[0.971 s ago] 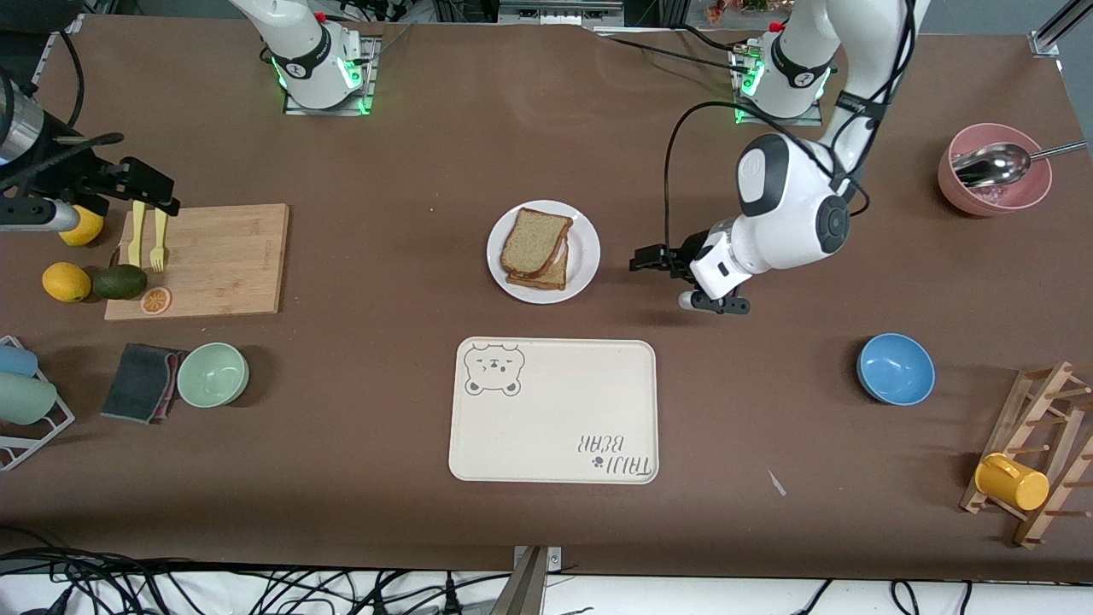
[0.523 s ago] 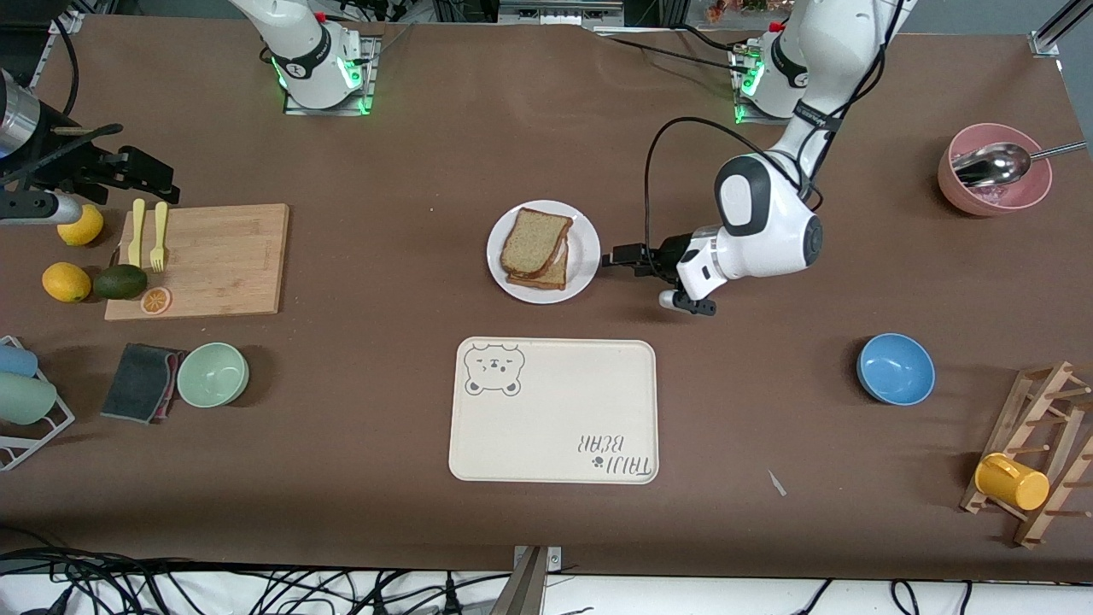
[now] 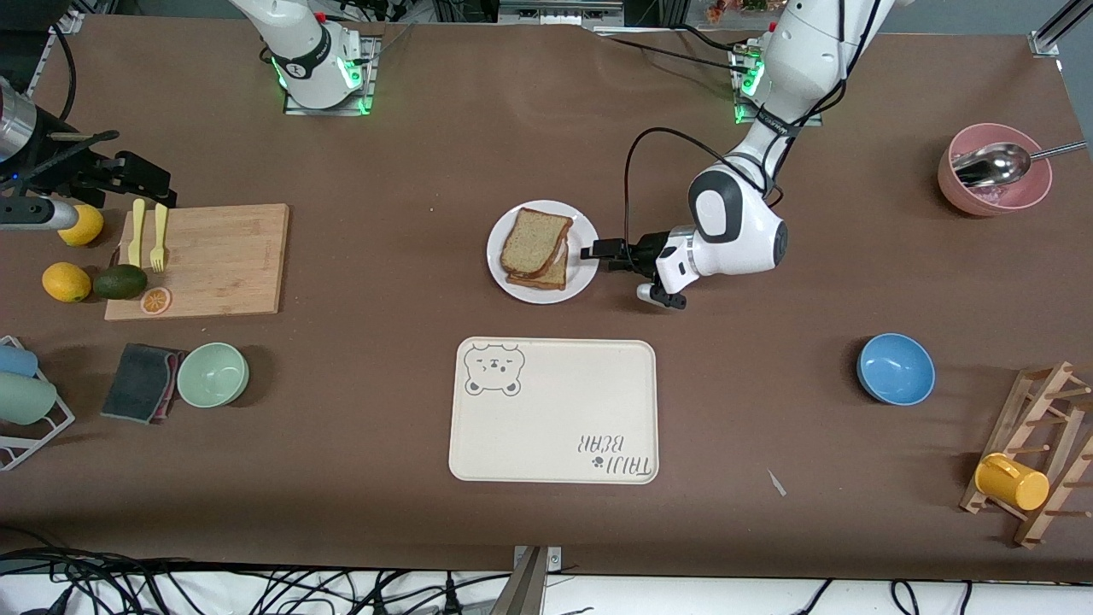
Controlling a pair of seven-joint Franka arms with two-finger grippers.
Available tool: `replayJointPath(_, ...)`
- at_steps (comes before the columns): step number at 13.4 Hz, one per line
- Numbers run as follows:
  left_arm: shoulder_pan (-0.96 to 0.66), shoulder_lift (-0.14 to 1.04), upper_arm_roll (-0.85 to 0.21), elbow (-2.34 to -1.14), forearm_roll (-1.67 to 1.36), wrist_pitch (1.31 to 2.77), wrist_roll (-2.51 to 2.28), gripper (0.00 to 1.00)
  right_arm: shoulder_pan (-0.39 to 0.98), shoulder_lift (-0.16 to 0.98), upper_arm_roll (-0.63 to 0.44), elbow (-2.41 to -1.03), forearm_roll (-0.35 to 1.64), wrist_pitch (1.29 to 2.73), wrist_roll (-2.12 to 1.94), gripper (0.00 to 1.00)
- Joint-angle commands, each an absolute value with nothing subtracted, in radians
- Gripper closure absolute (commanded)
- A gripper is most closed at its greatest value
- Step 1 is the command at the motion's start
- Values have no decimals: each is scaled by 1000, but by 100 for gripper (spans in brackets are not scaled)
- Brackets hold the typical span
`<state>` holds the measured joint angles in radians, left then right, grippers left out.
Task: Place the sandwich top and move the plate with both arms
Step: 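Grasp the white plate rim with the left gripper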
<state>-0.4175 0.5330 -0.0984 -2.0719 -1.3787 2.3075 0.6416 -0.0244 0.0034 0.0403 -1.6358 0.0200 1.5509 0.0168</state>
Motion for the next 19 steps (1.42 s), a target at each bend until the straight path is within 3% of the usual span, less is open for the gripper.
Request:
replayJointPath(1, -433, 541, -94, -2071, -1416, 2316, 683, 0, -37, 17, 46, -1612, 17, 1537, 2, 0)
replayJointPath(6, -462, 564, -94, -2071, -1439, 2316, 684, 16, -34, 12, 48, -1612, 12, 1532, 3, 0)
replayJointPath(8, -462, 566, -94, -2080, -1439, 2316, 712, 28, -34, 14, 46, -1612, 15, 1531, 3, 0)
replayJointPath(12, -462, 571, -94, -2100, -1439, 2316, 719, 63, -34, 12, 48, -1612, 15, 1525, 3, 0)
replayJointPath(19, -462, 574, -94, -2114, -1439, 2315, 719, 85, -38, 18, 41, -1611, 20, 1536, -2, 0)
